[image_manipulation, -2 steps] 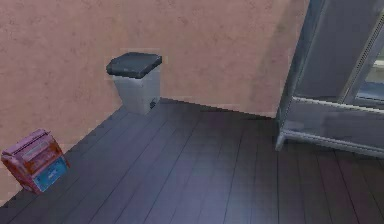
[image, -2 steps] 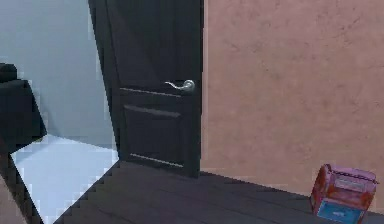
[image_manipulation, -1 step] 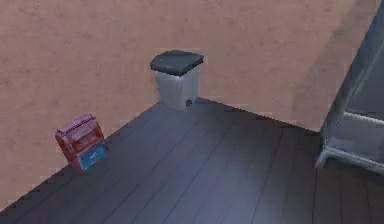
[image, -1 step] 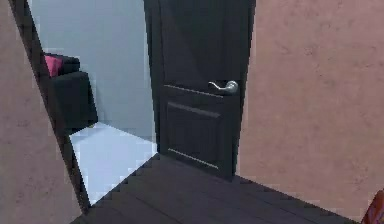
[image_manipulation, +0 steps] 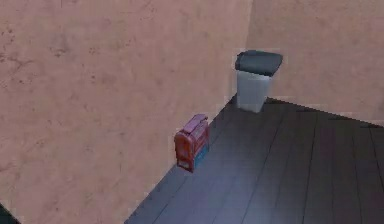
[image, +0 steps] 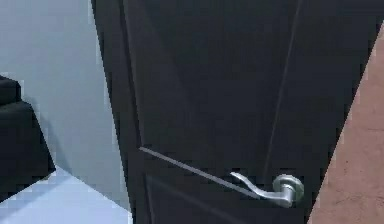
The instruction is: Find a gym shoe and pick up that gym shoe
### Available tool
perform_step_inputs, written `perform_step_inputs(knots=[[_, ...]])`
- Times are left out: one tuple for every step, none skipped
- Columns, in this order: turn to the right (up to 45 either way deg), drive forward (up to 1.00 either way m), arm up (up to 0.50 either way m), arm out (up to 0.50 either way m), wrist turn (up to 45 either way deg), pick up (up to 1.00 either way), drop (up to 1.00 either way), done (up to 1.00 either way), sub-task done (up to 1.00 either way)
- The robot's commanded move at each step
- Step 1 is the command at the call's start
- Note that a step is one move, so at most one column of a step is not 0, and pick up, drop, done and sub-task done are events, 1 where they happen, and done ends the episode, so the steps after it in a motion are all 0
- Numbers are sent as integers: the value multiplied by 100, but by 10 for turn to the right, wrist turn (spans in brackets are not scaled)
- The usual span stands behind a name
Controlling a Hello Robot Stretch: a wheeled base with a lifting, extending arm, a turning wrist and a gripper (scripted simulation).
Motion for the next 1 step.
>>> perform_step_inputs(knots=[[0, 10, 0, 0, 0, 0, 0, 0, 0]])
